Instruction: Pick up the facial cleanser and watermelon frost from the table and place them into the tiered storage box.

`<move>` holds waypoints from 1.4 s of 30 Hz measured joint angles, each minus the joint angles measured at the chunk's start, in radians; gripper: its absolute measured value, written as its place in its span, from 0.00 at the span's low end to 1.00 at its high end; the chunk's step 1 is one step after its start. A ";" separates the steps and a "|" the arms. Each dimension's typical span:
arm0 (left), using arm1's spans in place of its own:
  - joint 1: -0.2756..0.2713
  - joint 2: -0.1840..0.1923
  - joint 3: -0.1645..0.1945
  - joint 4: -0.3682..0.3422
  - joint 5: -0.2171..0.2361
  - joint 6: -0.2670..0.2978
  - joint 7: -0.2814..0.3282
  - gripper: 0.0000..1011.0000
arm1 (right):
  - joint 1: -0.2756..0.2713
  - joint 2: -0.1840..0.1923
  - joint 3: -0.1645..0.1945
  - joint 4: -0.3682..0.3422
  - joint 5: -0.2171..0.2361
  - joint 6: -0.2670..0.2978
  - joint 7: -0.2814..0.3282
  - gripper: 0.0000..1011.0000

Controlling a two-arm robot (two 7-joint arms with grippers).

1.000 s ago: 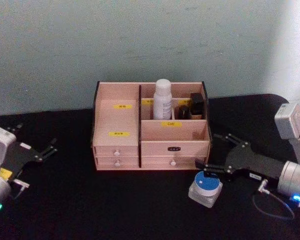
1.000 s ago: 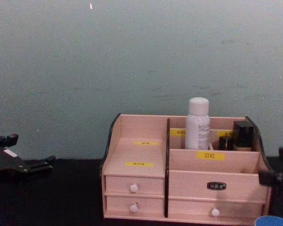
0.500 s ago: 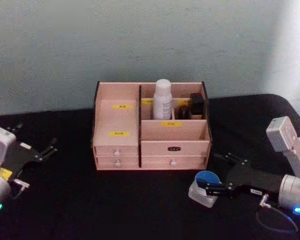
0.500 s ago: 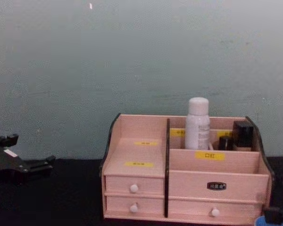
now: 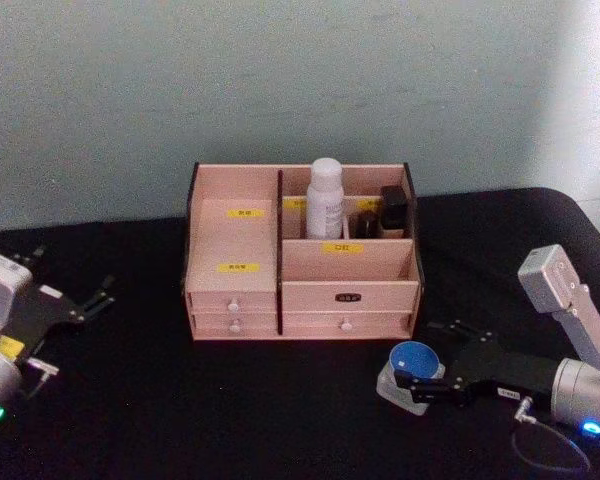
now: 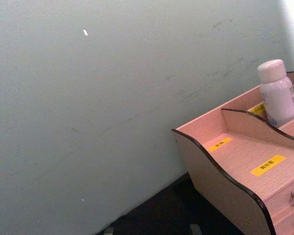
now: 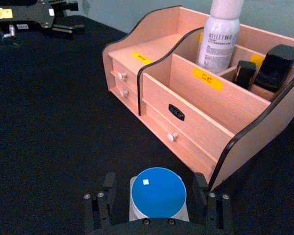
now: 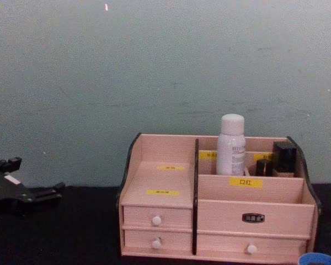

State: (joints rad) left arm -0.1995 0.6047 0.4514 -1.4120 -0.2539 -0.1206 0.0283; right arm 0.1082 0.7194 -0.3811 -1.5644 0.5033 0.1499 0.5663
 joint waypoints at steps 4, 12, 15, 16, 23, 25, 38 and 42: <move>0.000 0.000 0.000 0.000 0.000 0.000 0.000 0.99 | 0.007 -0.004 -0.007 0.012 -0.004 0.002 0.000 0.99; 0.000 0.000 0.000 0.000 0.000 0.000 0.000 0.99 | 0.014 -0.008 -0.015 0.024 -0.008 0.007 0.001 0.99; 0.000 0.000 0.000 0.000 0.000 0.000 0.000 0.99 | 0.017 -0.010 -0.016 0.028 -0.009 0.008 0.000 0.99; 0.000 0.000 0.000 0.000 0.000 0.000 0.000 0.99 | 0.018 -0.011 -0.017 0.029 -0.010 0.009 0.000 0.99; 0.000 0.000 0.000 0.000 0.000 0.000 0.000 0.99 | 0.028 -0.018 -0.025 0.041 -0.016 0.014 -0.001 0.99; 0.000 0.000 0.000 0.000 0.000 0.000 0.000 0.99 | 0.030 -0.019 -0.027 0.043 -0.017 0.015 -0.001 0.99; 0.000 0.000 0.000 0.000 0.000 0.000 0.000 0.99 | 0.037 -0.026 -0.033 0.059 -0.020 0.027 -0.003 0.99; 0.000 0.000 0.000 0.000 0.000 0.000 0.000 0.99 | 0.040 -0.029 -0.036 0.064 -0.021 0.028 -0.003 0.99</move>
State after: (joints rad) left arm -0.1995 0.6047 0.4514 -1.4120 -0.2539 -0.1205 0.0283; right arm 0.1483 0.6902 -0.4169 -1.5007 0.4825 0.1779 0.5633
